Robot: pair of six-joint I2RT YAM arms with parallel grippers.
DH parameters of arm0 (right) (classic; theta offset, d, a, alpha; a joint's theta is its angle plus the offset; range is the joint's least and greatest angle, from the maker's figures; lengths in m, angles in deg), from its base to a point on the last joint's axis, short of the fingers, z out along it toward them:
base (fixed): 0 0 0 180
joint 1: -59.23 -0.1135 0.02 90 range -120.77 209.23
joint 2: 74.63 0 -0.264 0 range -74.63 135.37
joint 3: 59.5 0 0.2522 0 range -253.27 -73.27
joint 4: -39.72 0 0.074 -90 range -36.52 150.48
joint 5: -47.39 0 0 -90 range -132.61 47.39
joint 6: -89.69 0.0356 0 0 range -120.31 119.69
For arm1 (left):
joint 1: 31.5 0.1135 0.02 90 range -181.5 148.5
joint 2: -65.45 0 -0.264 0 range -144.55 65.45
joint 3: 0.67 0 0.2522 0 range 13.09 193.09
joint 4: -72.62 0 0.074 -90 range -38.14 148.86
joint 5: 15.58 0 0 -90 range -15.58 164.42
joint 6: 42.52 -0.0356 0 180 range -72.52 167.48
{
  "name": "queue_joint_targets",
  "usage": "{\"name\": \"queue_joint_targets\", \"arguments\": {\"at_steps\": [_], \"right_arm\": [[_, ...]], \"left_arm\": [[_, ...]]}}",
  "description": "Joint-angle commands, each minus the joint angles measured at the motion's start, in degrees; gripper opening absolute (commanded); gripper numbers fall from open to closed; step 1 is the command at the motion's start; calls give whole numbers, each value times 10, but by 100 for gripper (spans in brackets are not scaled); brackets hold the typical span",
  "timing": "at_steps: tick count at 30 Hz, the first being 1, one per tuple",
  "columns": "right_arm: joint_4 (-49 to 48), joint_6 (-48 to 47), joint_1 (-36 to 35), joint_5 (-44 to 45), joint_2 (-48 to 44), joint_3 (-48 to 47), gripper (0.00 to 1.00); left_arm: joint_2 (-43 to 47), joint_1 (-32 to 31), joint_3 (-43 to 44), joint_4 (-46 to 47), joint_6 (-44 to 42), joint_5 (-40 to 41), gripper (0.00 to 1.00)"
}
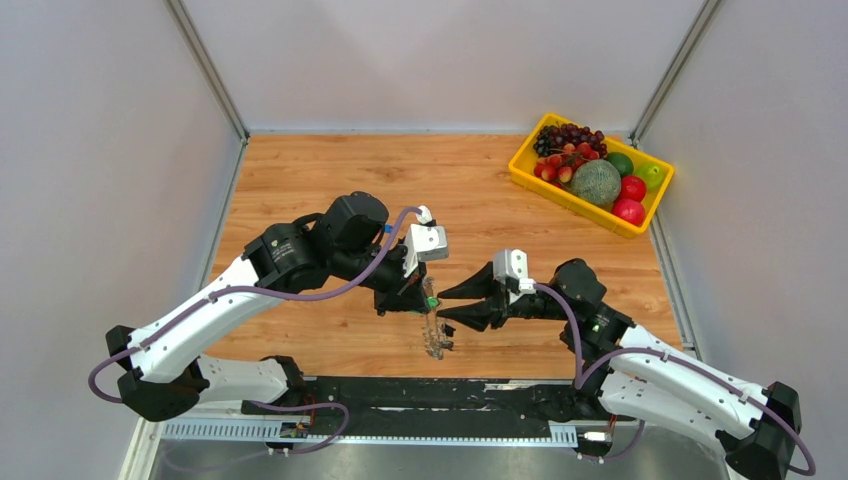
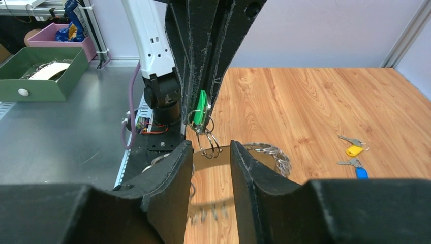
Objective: Remove the keys from the keyring
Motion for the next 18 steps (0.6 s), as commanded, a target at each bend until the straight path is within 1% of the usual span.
{"name": "queue_joint_targets", "arguments": {"at_steps": [1,2,7,10,12,14,16,18], "right_arm": [[-32,-4,-1,-19,1,-19,37],[-33,-4,-1,-21,2,-19,33],[-35,-4,-1,-26,3,-19,1],[-37,16,-1,-8,-7,-11,0],[-53,35,-1,22,-27,8,0],[-107,72,-1,51,-63,50,0],[-195,122,-1,89,-92,100,0],[-238,151,-1,119,-116,142,0]], "left_arm": [[12,2,18,16,-6,-15,0],[11,2,18,16,-6,-15,0],[9,2,18,17,-6,-14,0],[10,1,18,16,-7,-11,0],[13,2,16,17,-7,-7,0],[16,2,13,21,-6,-4,0],[17,2,10,22,-5,-4,0],[17,1,9,23,-5,-4,0]]}}
